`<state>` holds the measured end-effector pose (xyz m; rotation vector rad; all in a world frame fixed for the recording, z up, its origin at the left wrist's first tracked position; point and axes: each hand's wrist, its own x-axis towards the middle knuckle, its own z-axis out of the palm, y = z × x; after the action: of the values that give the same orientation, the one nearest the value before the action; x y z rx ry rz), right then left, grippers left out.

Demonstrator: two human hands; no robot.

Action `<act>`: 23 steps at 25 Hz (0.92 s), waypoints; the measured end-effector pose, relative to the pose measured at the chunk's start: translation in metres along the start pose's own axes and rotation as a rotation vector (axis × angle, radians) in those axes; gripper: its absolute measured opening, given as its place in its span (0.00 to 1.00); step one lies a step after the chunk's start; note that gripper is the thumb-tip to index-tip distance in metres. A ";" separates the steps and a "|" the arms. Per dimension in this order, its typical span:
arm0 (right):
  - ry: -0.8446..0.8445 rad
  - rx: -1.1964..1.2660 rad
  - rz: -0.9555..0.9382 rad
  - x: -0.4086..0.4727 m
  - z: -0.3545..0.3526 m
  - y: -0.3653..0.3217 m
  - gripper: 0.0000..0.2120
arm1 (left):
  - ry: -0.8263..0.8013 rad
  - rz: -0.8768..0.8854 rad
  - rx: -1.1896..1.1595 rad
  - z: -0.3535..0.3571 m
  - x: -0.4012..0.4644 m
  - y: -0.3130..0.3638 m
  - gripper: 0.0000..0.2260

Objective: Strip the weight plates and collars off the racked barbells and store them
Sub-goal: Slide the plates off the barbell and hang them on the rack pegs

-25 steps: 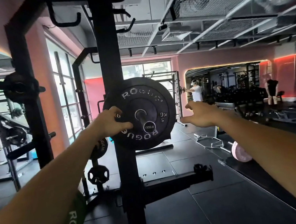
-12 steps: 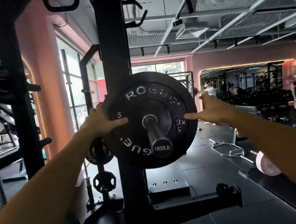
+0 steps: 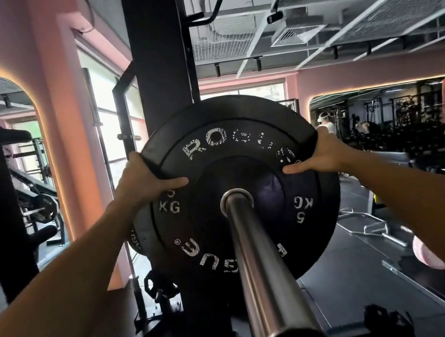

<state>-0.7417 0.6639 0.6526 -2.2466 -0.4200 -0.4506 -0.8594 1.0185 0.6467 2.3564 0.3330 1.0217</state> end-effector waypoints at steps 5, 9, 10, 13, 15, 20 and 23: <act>0.071 0.087 -0.009 0.023 0.013 0.016 0.61 | 0.036 -0.029 -0.027 0.011 0.012 -0.001 0.51; 0.076 0.129 0.007 0.008 0.011 0.014 0.61 | 0.028 -0.047 -0.042 0.004 0.001 0.002 0.51; 0.092 0.133 0.008 0.001 0.009 0.013 0.61 | 0.033 -0.046 -0.045 -0.001 -0.004 0.005 0.51; 0.118 0.169 0.005 -0.017 0.001 0.014 0.58 | 0.029 -0.030 -0.063 -0.017 -0.022 0.017 0.48; 0.113 0.199 -0.017 -0.041 -0.007 0.010 0.56 | 0.025 -0.017 -0.071 -0.032 -0.043 0.025 0.47; 0.123 0.244 -0.011 -0.126 -0.045 -0.007 0.54 | 0.037 0.011 -0.088 -0.082 -0.116 0.048 0.47; 0.119 0.250 -0.051 -0.187 -0.076 -0.023 0.44 | 0.058 0.029 -0.091 -0.119 -0.173 0.066 0.47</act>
<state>-0.9307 0.5921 0.6311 -1.9607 -0.4473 -0.5250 -1.0637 0.9371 0.6482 2.2598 0.2695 1.0967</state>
